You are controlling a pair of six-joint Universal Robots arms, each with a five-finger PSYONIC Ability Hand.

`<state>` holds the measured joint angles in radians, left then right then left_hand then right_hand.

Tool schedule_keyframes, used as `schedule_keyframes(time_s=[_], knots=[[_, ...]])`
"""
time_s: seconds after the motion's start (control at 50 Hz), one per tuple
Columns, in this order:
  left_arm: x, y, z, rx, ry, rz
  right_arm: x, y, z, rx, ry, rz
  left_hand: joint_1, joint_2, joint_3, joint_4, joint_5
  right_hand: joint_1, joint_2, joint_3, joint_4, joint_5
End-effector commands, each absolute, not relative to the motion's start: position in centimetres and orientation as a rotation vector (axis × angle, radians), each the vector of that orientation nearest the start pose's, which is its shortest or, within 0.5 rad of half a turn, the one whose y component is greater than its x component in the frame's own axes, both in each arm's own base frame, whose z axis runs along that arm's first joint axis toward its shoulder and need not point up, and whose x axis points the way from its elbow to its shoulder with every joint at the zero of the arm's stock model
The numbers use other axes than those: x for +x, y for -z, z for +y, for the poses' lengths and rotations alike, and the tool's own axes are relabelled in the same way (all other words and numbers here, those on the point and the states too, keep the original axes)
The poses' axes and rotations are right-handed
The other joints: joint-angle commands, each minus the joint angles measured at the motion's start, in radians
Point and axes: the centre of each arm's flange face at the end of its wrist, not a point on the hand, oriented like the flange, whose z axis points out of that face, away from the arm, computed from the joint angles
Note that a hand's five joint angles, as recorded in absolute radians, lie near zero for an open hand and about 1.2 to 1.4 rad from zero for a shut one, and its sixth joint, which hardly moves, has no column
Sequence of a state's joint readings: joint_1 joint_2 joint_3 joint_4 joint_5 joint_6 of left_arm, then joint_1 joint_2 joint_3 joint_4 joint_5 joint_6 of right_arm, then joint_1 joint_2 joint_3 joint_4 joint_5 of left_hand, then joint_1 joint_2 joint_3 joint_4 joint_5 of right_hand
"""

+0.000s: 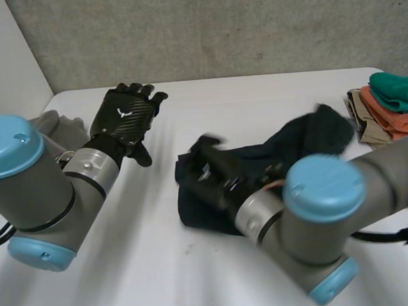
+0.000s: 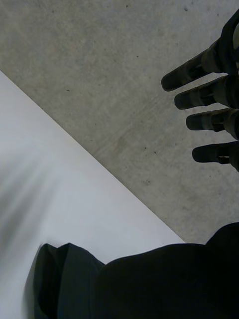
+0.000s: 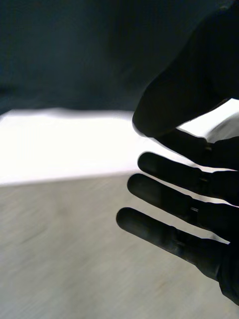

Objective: Fold the laundry.

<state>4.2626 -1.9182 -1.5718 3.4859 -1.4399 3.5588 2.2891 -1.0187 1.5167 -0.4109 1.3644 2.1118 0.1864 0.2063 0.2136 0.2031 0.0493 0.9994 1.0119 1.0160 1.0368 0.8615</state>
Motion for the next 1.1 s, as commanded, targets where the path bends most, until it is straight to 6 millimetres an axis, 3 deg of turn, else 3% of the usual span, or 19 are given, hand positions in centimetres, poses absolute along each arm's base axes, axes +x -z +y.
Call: schedule_keyframes(time_s=[0.02, 0.06, 0.12, 0.14, 0.2, 0.22, 0.28, 0.32, 0.38, 0.46, 0.6, 0.7, 0.86, 0.9, 0.94, 1.1], knots=[[-28.4, -23.1, -27.1, 1.061, 2.316, 2.037, 38.6, -13.9, -17.0, -2.010, 1.995, 1.262, -0.012, -0.032, -0.039, -0.029, -0.049, -0.779, -0.792, -0.796, -0.816, -0.816], [-28.4, -23.6, -27.2, 1.045, 2.336, 2.032, 38.5, -14.6, -16.8, -1.946, 1.989, 1.294, -0.012, -0.032, -0.039, -0.029, -0.049, -0.817, -0.830, -0.834, -0.855, -0.854], [-28.5, -24.3, -27.5, 1.001, 2.384, 2.041, 37.2, -18.9, -17.8, -1.660, 2.027, 1.400, -0.012, -0.032, -0.039, -0.029, -0.049, -0.825, -0.837, -0.841, -0.862, -0.862], [-28.6, -24.7, -27.6, 0.990, 2.404, 2.038, 36.0, -21.2, -18.9, -1.461, 2.029, 1.467, -0.012, -0.032, -0.039, -0.029, -0.049, -0.825, -0.837, -0.841, -0.862, -0.862], [-29.1, -26.2, -27.9, 0.955, 2.471, 2.027, 34.2, -23.7, -20.5, -1.188, 1.997, 1.541, -0.012, -0.032, -0.039, -0.029, -0.049, -0.825, -0.837, -0.841, -0.862, -0.862], [-29.3, -26.5, -28.0, 0.950, 2.487, 2.024, 33.2, -24.7, -21.6, -1.021, 1.969, 1.596, -0.012, -0.032, -0.039, -0.029, -0.049, -0.825, -0.837, -0.841, -0.862, -0.862], [-29.8, -26.8, -27.8, 0.954, 2.502, 2.046, 31.4, -25.4, -23.2, -0.850, 1.931, 1.675, -0.012, -0.032, -0.039, -0.029, -0.049, -0.825, -0.837, -0.841, -0.862, -0.862], [-30.4, -26.6, -27.4, 0.976, 2.502, 2.068, 28.5, -25.9, -25.3, -0.760, 1.964, 1.797, -0.012, -0.032, -0.039, -0.029, -0.049, -0.825, -0.837, -0.841, -0.862, -0.862], [-31.2, -25.9, -26.8, 1.014, 2.491, 2.093, 24.4, -24.7, -27.7, -0.711, 1.962, 2.046, -0.012, -0.032, -0.039, -0.029, -0.049, -0.728, -0.740, -0.744, -0.765, -0.765], [-32.6, -25.2, -25.1, 1.095, 2.488, 2.116, 20.6, -22.3, -28.8, -0.763, 1.886, 2.293, -0.012, -0.032, -0.039, -0.029, -0.049, -0.653, -0.666, -0.670, -0.691, -0.690], [-32.9, -24.2, -24.3, 1.136, 2.454, 2.149, 16.7, -17.2, -29.5, -0.980, 1.786, 2.451, -0.012, -0.032, -0.039, -0.029, -0.049, -0.650, -0.663, -0.667, -0.688, -0.687], [-32.8, -23.8, -24.3, 1.140, 2.440, 2.161, 15.4, -15.3, -30.6, -1.025, 1.806, 2.407, -0.012, -0.032, -0.039, -0.029, -0.049, -0.621, -0.633, -0.638, -0.658, -0.658], [-32.9, -23.1, -24.5, 1.144, 2.420, 2.178, 15.2, -13.1, -31.6, -1.047, 1.757, 2.373, -0.012, -0.032, -0.039, -0.029, -0.049, -0.477, -0.490, -0.494, -0.515, -0.514], [-32.8, -23.0, -24.5, 1.145, 2.418, 2.180, 15.2, -12.7, -32.0, -1.050, 1.776, 2.365, -0.012, -0.032, -0.039, -0.029, -0.049, -0.205, -0.218, -0.222, -0.243, -0.242], [-32.8, -23.0, -24.6, 1.141, 2.417, 2.180, 15.2, -12.6, -32.5, -1.053, 1.805, 2.359, -0.012, -0.032, -0.039, -0.029, -0.049, 0.333, 0.321, 0.317, 0.296, 0.296], [-32.5, -22.6, -24.1, 1.149, 2.396, 2.198, 14.8, -13.6, -33.3, -1.107, 1.948, 2.378, -0.012, -0.032, -0.039, -0.029, -0.049, 0.397, 0.384, 0.380, 0.359, 0.360]])
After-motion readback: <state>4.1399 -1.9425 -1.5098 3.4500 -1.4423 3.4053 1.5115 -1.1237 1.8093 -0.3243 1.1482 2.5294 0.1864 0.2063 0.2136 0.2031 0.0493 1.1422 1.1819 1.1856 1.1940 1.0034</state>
